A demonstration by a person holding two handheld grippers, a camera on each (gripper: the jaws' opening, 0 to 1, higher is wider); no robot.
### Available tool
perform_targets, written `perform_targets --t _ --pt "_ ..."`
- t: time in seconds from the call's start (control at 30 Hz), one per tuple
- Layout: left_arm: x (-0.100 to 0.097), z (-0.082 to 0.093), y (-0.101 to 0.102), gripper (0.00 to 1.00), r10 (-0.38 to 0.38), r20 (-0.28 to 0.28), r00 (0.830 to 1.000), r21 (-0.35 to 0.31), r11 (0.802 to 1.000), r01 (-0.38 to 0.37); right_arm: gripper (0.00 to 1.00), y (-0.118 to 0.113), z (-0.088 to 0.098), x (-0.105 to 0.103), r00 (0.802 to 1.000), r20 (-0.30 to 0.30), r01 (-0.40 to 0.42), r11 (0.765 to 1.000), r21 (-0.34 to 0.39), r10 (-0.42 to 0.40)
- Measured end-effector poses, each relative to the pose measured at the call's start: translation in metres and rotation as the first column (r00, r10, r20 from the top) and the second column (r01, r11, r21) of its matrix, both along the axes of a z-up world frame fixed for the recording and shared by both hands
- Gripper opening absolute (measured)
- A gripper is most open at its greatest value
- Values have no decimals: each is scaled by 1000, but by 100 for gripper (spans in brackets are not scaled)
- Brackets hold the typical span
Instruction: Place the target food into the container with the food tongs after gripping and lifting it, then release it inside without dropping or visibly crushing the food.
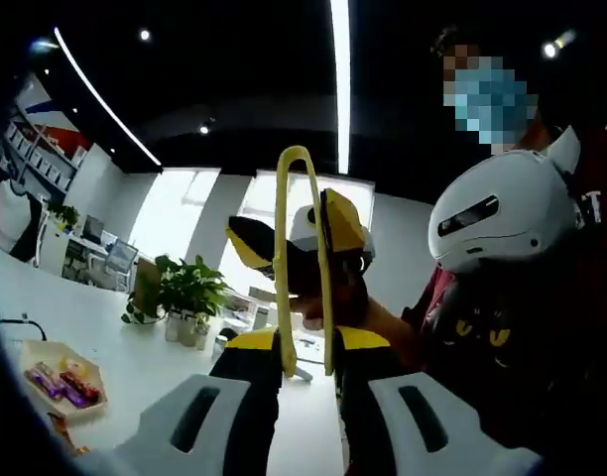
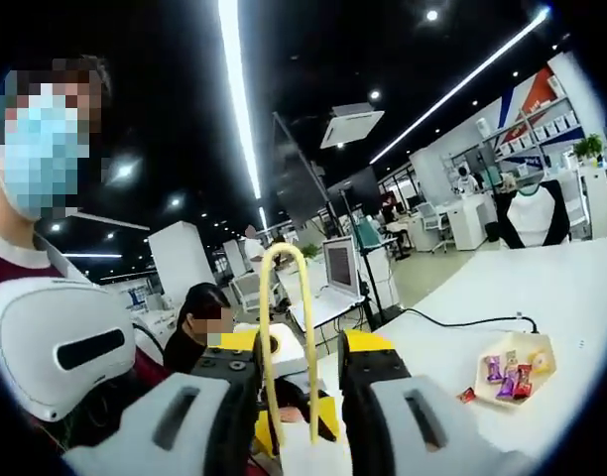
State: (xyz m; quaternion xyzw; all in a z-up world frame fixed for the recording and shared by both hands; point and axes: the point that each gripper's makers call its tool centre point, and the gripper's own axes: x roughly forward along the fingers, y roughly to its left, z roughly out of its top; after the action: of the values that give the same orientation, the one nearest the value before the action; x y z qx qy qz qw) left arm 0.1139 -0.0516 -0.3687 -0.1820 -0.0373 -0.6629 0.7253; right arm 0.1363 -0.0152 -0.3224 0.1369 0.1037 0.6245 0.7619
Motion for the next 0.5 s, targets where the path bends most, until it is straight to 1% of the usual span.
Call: perform_targets --t 0.03,0.07,0.1,0.13,0.17,0.2,0.23,0.3,0.33,0.37,0.4,0.43,0.47,0.5 --pt "0 3 2 23 -6 1 1000 3 1000 6 19 0 -3 -13 996 -48 -78 997 4 79" --pt "1 4 4 23 -11 4 1000 1 1000 11 20 -1 -5 -13 994 -72 -75 997 13 76" --pt "0 5 5 23 -9 11 1000 -7 1000 9 23 -2 -3 -14 993 -74 -85 996 28 87" --pt "2 4 5 23 -14 2 1000 2 1000 14 24 -3 -2 -16 992 -78 -100 993 55 104" --pt "2 3 6 24 -13 3 1000 4 1000 13 23 -4 -4 -12 995 -64 -74 996 52 78" --pt "4 2 6 24 -16 -2 1000 9 1000 16 20 -5 -6 -11 997 -41 -64 997 46 66" --pt "3 1 6 24 -23 -4 1000 15 1000 23 18 -6 -15 -9 999 -4 -51 999 -3 51" --pt "3 -5 5 25 -29 -4 1000 39 999 30 18 -3 -14 -11 998 -14 -62 998 5 62" --pt "3 -6 4 25 -35 -5 999 39 999 35 19 -3 -17 -11 997 -20 -72 997 7 72" --pt "0 -7 3 24 -62 -10 998 38 997 63 19 -3 -19 -16 995 -29 -98 995 6 98" --pt "0 -7 2 25 -58 -2 998 42 997 58 19 -3 -20 -15 995 -35 -97 995 9 98" --pt "0 -8 1 25 -64 -8 998 47 997 64 19 -2 -21 -14 995 -33 -95 995 11 95" --pt "0 -9 1 26 -73 -16 997 50 996 74 20 -1 -23 -16 995 -19 -100 995 7 100" --pt "0 -10 1 26 -73 -20 997 51 996 74 22 -1 -29 -14 995 20 -95 995 -20 95"
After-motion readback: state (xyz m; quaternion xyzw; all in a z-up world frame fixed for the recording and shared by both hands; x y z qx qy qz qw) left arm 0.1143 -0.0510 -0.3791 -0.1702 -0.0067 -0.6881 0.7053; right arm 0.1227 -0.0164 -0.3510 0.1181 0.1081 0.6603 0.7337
